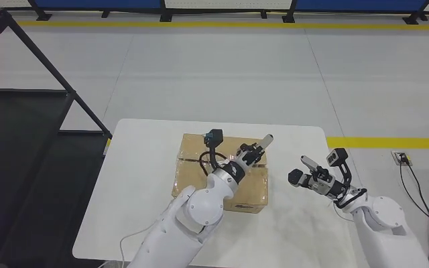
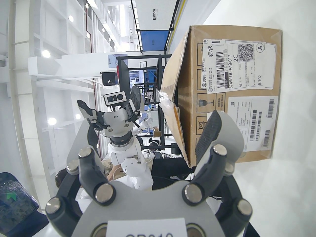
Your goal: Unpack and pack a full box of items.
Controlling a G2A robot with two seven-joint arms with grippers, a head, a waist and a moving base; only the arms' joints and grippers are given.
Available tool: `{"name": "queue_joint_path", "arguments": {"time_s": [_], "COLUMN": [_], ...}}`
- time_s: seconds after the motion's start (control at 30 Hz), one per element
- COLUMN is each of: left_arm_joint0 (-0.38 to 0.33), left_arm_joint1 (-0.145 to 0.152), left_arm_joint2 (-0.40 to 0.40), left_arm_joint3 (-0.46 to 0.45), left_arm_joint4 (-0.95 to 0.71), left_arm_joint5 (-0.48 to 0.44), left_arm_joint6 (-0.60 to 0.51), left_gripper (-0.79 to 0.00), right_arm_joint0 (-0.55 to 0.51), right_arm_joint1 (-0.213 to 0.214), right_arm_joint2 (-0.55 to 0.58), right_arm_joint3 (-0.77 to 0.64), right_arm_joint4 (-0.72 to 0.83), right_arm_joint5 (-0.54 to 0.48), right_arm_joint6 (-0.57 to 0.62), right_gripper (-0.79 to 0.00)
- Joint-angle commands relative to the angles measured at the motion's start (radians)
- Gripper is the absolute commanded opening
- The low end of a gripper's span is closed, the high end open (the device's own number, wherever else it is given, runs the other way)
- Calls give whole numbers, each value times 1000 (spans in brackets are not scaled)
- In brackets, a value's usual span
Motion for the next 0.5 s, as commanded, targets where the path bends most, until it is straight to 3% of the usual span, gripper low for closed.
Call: {"name": "queue_joint_path", "arguments": {"time_s": [0.0, 0.27, 0.47], "left_arm_joint0": [18, 206, 387], "left_arm_joint1": [9, 77, 114], "left_arm_joint2": [-53, -444, -726], "left_arm_joint3": [-64, -379, -485], "left_arm_joint4": [7, 25, 7], "left_arm_joint5": [-1, 47, 42], "left_arm_joint6": [-7, -196, -357], "left_gripper": [0, 0, 0], "right_arm_joint0": [-1, 93, 234], "right_arm_joint1": [0, -2, -25], "right_arm_joint2": [2, -56, -198], "right_arm_joint3": [-10, -29, 0], "right_arm_joint4": [21, 19, -20], "right_arm_joint5": [-26, -56, -39], "right_arm_joint6": [21, 108, 110], "right_gripper": [0, 0, 0]}}
